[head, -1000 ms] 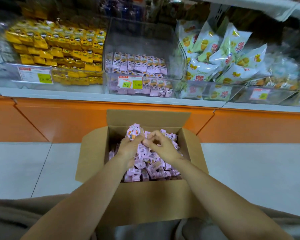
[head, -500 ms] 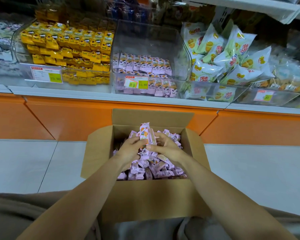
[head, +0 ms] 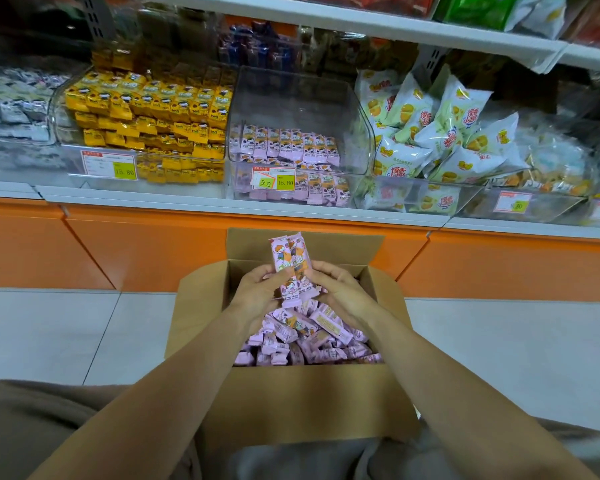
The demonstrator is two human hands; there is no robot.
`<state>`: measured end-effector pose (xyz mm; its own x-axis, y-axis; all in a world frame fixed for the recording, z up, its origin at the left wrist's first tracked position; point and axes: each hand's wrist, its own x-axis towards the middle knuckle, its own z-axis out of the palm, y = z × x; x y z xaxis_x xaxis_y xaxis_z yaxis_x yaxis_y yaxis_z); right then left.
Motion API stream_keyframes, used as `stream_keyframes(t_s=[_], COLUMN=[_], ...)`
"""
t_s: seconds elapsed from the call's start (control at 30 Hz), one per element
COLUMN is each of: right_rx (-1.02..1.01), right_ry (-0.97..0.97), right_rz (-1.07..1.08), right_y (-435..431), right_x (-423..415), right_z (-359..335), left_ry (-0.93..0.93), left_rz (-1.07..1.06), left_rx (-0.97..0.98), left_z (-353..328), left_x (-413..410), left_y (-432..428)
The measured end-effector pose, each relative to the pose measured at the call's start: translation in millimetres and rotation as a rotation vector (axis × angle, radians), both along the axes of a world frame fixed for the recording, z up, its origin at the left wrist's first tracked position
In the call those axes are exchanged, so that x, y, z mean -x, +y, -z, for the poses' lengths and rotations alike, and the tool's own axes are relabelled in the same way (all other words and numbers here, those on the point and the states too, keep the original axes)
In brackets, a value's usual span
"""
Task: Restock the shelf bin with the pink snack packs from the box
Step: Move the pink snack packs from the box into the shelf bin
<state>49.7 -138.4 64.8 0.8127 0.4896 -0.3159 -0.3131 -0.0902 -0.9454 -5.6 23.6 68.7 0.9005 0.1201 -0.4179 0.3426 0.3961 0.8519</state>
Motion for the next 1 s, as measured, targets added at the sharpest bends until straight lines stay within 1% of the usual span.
stream_keyframes(t_s=[0.07, 0.2, 0.3, 0.37, 0.47, 0.53, 0.57, 0.63, 0.7, 0.73, 0.83, 0.9, 0.93, 1.0], right_rx=[0.022, 0.081, 0.143, 0.157, 0.157, 0.199, 0.269, 0.493, 0.722, 0.79, 0.949, 1.042, 1.054, 1.013], right_ry=[-0.03, -0.071, -0.111, -0.13, -0.098, -0.062, -0.076, -0.144, -0.198, -0.223, -0.278, -0.321, -0.331, -0.36], right_rz=[-0.007, 0.052, 0.087, 0.069, 0.006, -0.016, -0.012, -0.017, -0.093, -0.149, -0.243, -0.213, -0.19, -0.14], right_y=[1, 1, -1, -5, -16, -23, -26, -34, -37, -37, -31, -28, -27, -30], right_x=[0, -3, -3, -5, -10, -17, -21, -27, -30, -30, -28, -29, -30, -34], right_z=[-2, -3, -2, 4, 12, 24, 33, 59, 89, 103, 130, 142, 142, 138], left_ry=[-0.013, 0.01, 0.024, 0.045, 0.082, 0.103, 0.112, 0.133, 0.187, 0.209, 0.25, 0.258, 0.263, 0.266], left_rz=[0.002, -0.004, 0.032, 0.061, 0.054, 0.062, 0.068, 0.067, 0.058, 0.055, 0.076, 0.094, 0.095, 0.082], left_rx=[-0.002, -0.022, -0.047, -0.057, -0.021, -0.026, -0.037, -0.083, -0.151, -0.18, -0.214, -0.224, -0.225, -0.22], left_z=[-3, -3, 4, 12, 25, 36, 41, 53, 68, 75, 91, 97, 98, 98], left_x=[0, -3, -6, -9, -15, -19, -20, -19, -21, -21, -21, -21, -22, -24], left_y=[1, -2, -5, -7, -10, -11, -11, -11, -10, -10, -7, -3, -1, 1])
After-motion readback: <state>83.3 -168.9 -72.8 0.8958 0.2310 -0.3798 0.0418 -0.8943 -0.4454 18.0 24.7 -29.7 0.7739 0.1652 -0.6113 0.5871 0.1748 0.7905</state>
